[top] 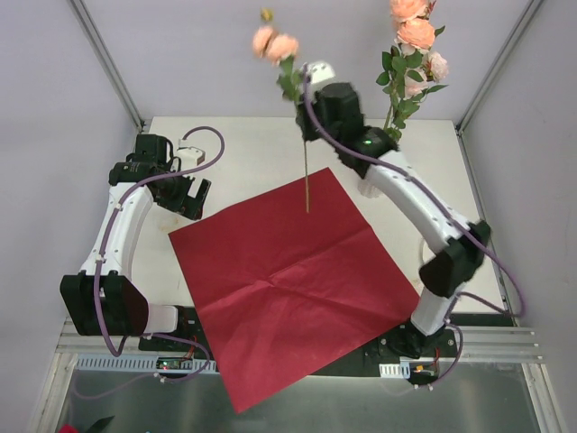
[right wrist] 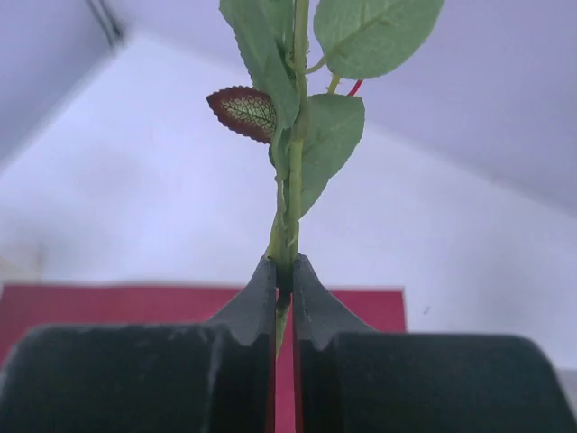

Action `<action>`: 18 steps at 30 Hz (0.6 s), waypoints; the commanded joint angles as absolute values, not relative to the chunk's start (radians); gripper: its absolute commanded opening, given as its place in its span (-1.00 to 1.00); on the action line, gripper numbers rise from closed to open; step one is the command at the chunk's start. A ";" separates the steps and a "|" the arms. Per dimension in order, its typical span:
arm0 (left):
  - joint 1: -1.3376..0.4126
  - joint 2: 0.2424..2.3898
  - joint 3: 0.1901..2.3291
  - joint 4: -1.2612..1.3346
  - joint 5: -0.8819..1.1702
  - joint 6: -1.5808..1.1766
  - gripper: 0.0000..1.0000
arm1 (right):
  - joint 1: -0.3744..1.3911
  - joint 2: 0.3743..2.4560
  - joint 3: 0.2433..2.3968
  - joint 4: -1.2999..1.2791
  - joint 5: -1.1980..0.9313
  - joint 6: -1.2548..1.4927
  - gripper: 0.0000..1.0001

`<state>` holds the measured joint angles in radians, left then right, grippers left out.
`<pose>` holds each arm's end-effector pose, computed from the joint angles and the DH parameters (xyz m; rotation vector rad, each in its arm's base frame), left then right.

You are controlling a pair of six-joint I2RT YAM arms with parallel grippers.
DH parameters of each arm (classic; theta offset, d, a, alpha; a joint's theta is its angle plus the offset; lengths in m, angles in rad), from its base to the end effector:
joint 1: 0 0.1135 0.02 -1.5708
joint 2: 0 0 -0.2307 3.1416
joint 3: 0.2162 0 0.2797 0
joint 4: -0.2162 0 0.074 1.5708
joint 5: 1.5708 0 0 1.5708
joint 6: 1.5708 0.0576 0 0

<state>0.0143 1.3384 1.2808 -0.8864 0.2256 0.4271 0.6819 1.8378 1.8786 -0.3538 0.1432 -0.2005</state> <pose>0.3195 -0.0083 0.2768 0.5978 2.4102 -0.0982 0.3748 0.2936 0.3668 -0.7151 1.7442 0.1953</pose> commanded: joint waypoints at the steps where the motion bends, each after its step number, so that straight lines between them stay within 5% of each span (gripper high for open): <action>1: 0.017 1.305 1.295 -0.885 0.222 0.419 0.98 | 0.621 1.571 1.854 -0.031 0.144 -0.348 -0.98; 7: 0.018 1.305 1.305 -0.887 0.225 0.417 0.98 | 0.522 1.368 1.595 0.496 0.204 -0.576 -0.98; 18: 0.018 1.327 1.347 -0.888 0.216 0.426 0.98 | 0.393 1.338 1.398 0.778 0.357 -0.727 -0.98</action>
